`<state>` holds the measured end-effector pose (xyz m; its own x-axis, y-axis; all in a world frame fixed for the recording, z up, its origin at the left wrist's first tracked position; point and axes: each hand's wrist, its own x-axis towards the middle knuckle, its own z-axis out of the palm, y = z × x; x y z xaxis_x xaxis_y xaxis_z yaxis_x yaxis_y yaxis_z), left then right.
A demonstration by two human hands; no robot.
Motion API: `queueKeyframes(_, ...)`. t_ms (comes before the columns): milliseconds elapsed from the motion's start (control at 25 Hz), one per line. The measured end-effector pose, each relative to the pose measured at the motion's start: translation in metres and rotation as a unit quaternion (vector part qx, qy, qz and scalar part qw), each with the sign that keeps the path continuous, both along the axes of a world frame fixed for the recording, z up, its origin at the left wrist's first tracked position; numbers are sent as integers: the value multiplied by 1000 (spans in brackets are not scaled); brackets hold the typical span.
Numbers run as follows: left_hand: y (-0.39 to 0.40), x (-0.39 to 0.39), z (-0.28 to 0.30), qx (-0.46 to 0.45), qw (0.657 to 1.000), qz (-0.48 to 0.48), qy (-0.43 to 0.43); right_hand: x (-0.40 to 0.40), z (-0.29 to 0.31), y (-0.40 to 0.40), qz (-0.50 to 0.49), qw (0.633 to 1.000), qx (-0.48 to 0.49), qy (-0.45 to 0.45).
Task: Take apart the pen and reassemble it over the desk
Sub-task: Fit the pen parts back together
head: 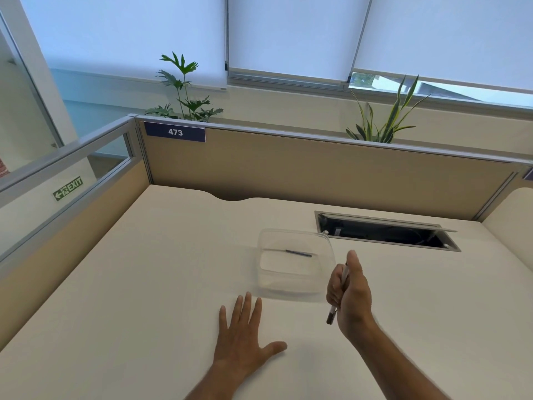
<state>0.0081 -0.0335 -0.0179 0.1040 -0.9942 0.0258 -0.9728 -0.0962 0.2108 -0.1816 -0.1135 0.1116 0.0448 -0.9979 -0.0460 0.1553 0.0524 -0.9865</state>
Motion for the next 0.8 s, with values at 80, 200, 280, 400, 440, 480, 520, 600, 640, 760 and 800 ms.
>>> queueKeyframes(80,5,0,0,17,1000,-6,-7,3,2,0,1,1000,5,-8)
queueKeyframes(200,5,-1,-8,7,1000,-9,1,8,4,-1,4,1000,4,-10)
queueKeyframes(280,5,-1,-9,13,1000,0,3,11,6,-1,6,1000,1,-11)
queueKeyframes(400,5,-1,-8,21,1000,-2,11,15,8,1,8,1000,-17,-1)
queueKeyframes(440,5,-1,-8,19,1000,-2,11,15,8,2,8,1000,-24,3)
queueKeyframes(480,4,-2,-8,17,1000,-1,8,15,7,2,9,999,-31,7)
queueKeyframes(520,4,-2,-8,16,1000,0,4,15,7,3,12,999,-37,12)
queueKeyframes(600,4,-2,-8,13,1000,3,-2,15,5,5,18,998,-51,20)
queueKeyframes(640,4,-2,-8,13,1000,3,-2,16,4,5,21,998,-55,23)
queueKeyframes(760,4,-2,-8,12,1000,3,-4,15,0,5,43,997,-63,13)
queueKeyframes(800,4,-1,-9,13,1000,4,-3,14,-2,4,58,996,-65,6)
